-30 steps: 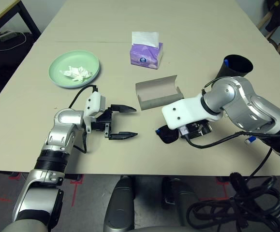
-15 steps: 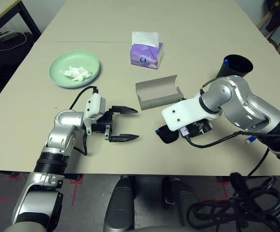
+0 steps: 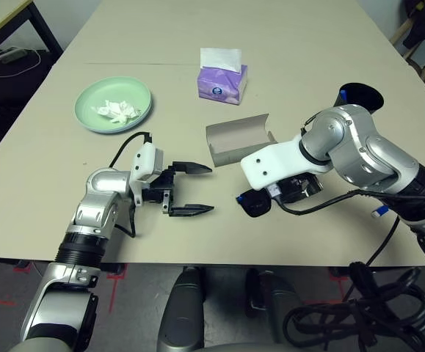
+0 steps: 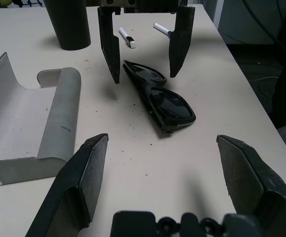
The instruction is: Organize and tidy the items on the table.
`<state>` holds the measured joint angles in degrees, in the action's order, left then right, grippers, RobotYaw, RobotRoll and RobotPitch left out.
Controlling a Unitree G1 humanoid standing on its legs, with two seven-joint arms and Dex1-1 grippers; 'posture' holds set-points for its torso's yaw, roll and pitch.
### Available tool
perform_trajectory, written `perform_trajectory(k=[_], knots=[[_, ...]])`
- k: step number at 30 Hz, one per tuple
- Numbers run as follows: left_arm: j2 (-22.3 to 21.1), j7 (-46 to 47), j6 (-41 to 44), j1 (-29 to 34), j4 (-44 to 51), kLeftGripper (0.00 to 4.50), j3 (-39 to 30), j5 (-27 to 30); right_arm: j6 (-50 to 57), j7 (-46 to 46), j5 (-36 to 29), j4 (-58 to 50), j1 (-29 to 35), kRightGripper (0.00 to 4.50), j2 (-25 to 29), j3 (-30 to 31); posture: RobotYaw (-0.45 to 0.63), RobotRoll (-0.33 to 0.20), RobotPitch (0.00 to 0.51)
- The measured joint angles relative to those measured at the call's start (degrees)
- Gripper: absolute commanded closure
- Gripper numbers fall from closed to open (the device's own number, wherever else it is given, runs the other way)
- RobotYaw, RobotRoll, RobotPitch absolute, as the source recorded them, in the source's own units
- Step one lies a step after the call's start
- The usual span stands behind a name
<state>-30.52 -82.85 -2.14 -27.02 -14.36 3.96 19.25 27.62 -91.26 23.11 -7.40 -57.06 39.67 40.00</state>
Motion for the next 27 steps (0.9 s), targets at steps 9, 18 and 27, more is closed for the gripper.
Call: perform_trajectory(k=[9,18,27], knots=[[0.0,0.2,-0.2,0.0,0.0,0.05,0.0,0.0,-0.1,-0.2,1.8,1.2,0.0,0.0,-2.2,0.2,0.19,0.0,0.195],[0.0,0.5,-0.4,0.0,0.0,0.05,0.0,0.0,-1.3,-0.1,2.7,1.5,0.5,0.0,-2.6,0.4,0.2,0.0,0.195],[0.0,0.5,-0.5,0.0,0.0,0.0,0.0,0.0,-2.4,0.1,3.2,3.0,1.8,0.64,-2.6,0.4,0.2,0.0,0.194]])
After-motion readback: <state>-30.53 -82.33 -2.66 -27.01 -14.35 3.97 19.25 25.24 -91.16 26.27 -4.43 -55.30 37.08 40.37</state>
